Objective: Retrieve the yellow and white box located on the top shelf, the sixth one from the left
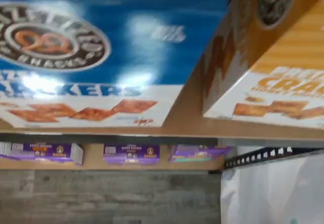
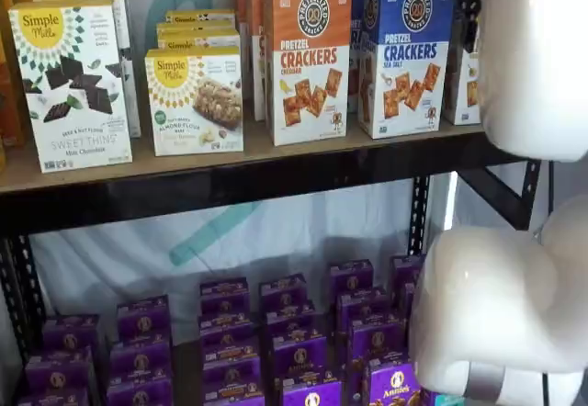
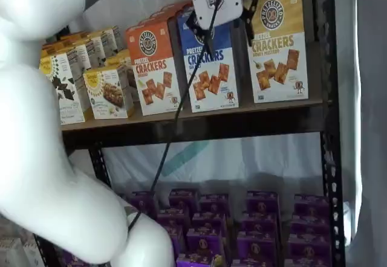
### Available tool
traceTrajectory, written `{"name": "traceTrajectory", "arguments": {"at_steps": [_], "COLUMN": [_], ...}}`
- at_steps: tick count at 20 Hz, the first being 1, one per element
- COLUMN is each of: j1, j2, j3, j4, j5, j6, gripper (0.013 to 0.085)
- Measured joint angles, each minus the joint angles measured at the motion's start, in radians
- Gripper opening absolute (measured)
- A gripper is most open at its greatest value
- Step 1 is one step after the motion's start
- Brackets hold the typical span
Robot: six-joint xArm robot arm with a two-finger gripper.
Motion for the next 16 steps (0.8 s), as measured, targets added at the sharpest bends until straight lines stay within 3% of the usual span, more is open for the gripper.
{"name": "traceTrajectory", "arguments": {"at_steps": [5, 16], "j1": [-0.076, -0.149], "j2": [0.04, 0.087], "j3": [-0.065, -0.136], "j4": [0.05, 0.106], "j5": [0.004, 0.026], "j6": [-0.069, -0.132], "gripper": [0.085, 0.085]}}
